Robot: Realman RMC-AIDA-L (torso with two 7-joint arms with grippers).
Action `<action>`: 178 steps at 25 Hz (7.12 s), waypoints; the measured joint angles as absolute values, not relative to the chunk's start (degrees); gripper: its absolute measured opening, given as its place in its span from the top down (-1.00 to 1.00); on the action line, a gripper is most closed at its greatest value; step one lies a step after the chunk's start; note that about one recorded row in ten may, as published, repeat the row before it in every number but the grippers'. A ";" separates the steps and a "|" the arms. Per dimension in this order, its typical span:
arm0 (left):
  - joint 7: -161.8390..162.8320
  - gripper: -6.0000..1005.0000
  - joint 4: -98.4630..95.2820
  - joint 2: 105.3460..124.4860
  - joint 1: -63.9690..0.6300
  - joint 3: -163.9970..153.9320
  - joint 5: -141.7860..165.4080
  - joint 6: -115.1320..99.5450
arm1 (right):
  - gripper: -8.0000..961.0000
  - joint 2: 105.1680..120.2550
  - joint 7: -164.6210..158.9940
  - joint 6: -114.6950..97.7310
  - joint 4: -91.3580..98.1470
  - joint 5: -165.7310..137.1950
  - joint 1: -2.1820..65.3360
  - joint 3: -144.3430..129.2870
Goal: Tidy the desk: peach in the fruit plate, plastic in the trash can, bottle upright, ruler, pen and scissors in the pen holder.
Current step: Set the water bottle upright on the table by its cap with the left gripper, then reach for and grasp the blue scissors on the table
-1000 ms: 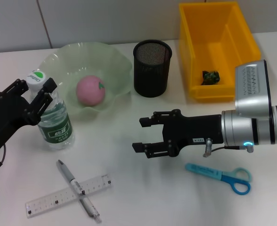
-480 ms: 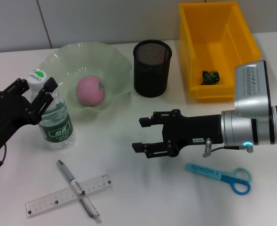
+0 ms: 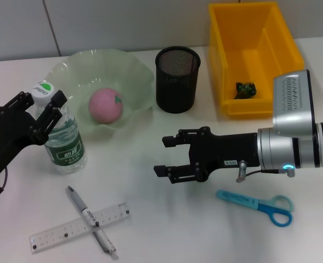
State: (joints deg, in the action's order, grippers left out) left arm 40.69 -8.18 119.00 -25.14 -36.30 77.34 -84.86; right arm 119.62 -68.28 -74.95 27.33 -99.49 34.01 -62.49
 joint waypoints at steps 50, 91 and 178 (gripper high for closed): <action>39.19 -0.11 -6.86 119.00 -25.31 -36.31 77.41 -85.17 | -0.54 119.61 -68.05 -73.87 26.63 -99.40 34.63 -62.66; 59.45 -0.72 -26.58 118.03 -15.01 -38.05 81.94 -98.28 | -0.54 119.61 -67.50 -73.99 25.92 -93.65 33.60 -62.01; 70.17 -0.72 -39.55 118.37 -24.23 -52.20 113.12 -99.30 | -0.46 119.62 -139.14 -96.75 67.52 -153.26 41.89 -93.05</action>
State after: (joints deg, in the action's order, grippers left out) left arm 70.17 -39.54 118.37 -24.23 -52.20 113.12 -99.30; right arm 119.62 -139.14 -96.75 67.52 -153.26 41.89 -93.05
